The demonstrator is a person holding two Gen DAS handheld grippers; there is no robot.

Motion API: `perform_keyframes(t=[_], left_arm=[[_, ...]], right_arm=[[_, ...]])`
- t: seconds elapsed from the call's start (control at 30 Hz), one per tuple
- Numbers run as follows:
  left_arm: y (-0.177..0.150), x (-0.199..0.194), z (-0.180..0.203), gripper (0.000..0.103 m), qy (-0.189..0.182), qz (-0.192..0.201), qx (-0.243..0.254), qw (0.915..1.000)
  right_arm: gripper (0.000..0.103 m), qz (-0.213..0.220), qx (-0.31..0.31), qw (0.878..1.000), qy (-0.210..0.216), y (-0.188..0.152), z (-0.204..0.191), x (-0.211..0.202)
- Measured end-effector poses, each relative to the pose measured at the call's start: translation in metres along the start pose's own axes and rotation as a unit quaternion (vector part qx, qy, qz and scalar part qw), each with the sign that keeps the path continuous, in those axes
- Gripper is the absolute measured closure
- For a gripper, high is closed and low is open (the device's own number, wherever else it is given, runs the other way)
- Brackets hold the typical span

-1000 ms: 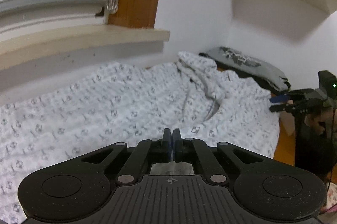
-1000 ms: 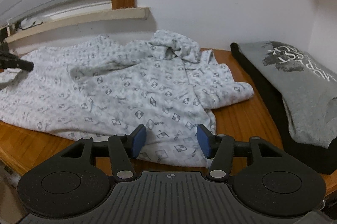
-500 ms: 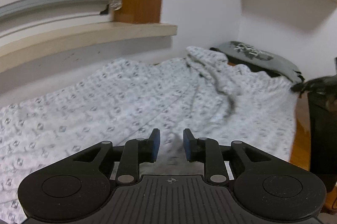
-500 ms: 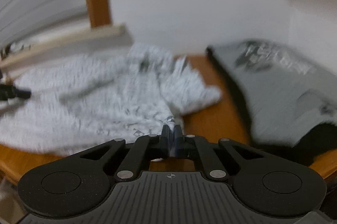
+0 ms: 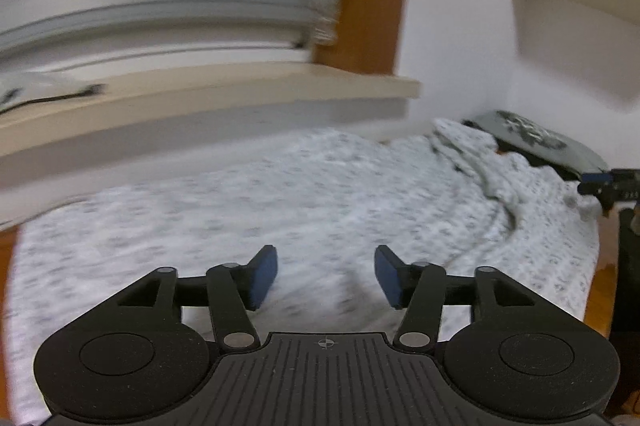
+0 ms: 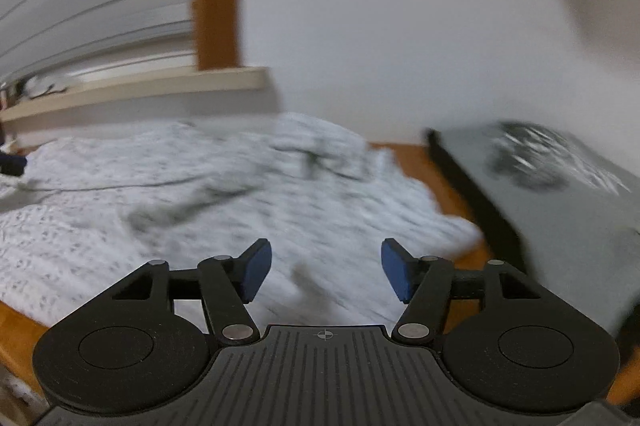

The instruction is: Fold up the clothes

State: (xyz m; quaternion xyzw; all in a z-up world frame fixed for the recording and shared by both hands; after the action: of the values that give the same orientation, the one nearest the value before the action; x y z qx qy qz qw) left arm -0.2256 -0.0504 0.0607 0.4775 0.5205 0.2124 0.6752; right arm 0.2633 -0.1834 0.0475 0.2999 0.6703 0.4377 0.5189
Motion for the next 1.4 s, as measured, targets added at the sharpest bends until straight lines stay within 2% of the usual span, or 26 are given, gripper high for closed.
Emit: perform_keyframes(t=[0.07,0.17,0.27,0.37,0.5,0.57,0.63,0.7,0.73,0.77,1.0,1.07,1.13,1.17,1.2,1.23,1.27,1.37,1.4], left_arm=[[-0.005,-0.018,-0.026,0.035,0.026,0.001,-0.008,0.9996],[-0.015,-0.041,-0.063,0.027,0.064,-0.002,-0.024,0.9977],[-0.027,-0.059,-0.094,0.025,0.094,-0.01,-0.043,0.9946],[-0.039,-0.069,-0.115,0.024,0.116,-0.022,-0.047,0.9919],[-0.052,-0.068,-0.123,0.03,0.111,-0.039,-0.053,0.9916],[-0.057,-0.066,-0.123,0.044,0.106,-0.045,-0.054,0.9919],[-0.059,-0.069,-0.124,0.047,0.108,-0.043,-0.054,0.9918],[-0.061,-0.072,-0.124,0.061,0.11,-0.042,-0.053,0.9916],[-0.062,-0.073,-0.125,0.081,0.111,-0.041,-0.053,0.9916],[-0.063,-0.074,-0.125,0.095,0.112,-0.04,-0.053,0.9915],[-0.068,-0.082,-0.13,0.096,0.116,-0.035,-0.065,0.9905],[-0.071,-0.078,-0.13,0.092,0.124,-0.05,-0.054,0.9895],[-0.069,-0.077,-0.131,0.08,0.143,-0.051,-0.051,0.9872],[-0.065,-0.078,-0.132,0.066,0.152,-0.043,-0.053,0.9859],[-0.061,-0.079,-0.133,0.056,0.163,-0.035,-0.057,0.9845],[-0.055,-0.08,-0.131,0.039,0.165,-0.025,-0.058,0.9843],[-0.048,-0.08,-0.128,0.032,0.165,-0.015,-0.058,0.9844],[-0.027,-0.075,-0.11,0.022,0.15,0.005,-0.052,0.9872],[-0.02,-0.071,-0.101,0.022,0.141,0.011,-0.047,0.9888]], right_arm=[[0.039,0.001,-0.007,1.0,0.022,0.007,-0.015,0.018],[0.038,0.0,-0.02,0.999,0.039,0.015,-0.028,0.036],[0.035,-0.005,-0.018,0.998,0.052,0.017,-0.034,0.05],[0.033,-0.019,-0.009,0.998,0.057,0.011,-0.032,0.063],[0.032,-0.029,0.015,0.998,0.059,0.006,-0.026,0.066],[0.032,-0.036,0.018,0.998,0.058,0.004,-0.026,0.067],[0.032,-0.039,0.018,0.997,0.056,0.003,-0.026,0.068],[0.032,-0.04,0.019,0.998,0.055,0.002,-0.026,0.068],[0.032,-0.039,0.02,0.998,0.054,0.002,-0.025,0.068],[0.032,-0.038,0.021,0.998,0.053,0.002,-0.025,0.068],[0.032,-0.032,0.026,0.998,0.052,0.003,-0.022,0.066],[0.032,-0.034,0.024,0.998,0.052,0.002,-0.023,0.066],[0.032,-0.036,0.021,0.998,0.051,0.002,-0.023,0.067],[0.032,-0.037,0.02,0.998,0.051,0.002,-0.023,0.067],[0.032,-0.038,0.019,0.998,0.051,0.002,-0.023,0.067],[0.032,-0.039,0.018,0.998,0.05,0.002,-0.024,0.068],[0.032,-0.04,0.017,0.998,0.05,0.002,-0.024,0.068],[0.032,-0.038,0.019,0.998,0.05,0.002,-0.024,0.067],[0.032,-0.038,0.018,0.998,0.05,0.002,-0.024,0.067]])
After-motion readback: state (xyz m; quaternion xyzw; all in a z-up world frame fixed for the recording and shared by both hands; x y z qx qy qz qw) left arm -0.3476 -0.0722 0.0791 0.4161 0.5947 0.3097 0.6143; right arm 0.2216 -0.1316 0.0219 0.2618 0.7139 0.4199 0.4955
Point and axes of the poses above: each gripper's, at about its wrist camera, not at the fingertips, and x roughly the way its jaws point, z to its right, y to its top, the point moved 9 cm from there along x, roughly the way its jaws point, and after that the axes turned 10 degrees about y, right-handed, at the moved point
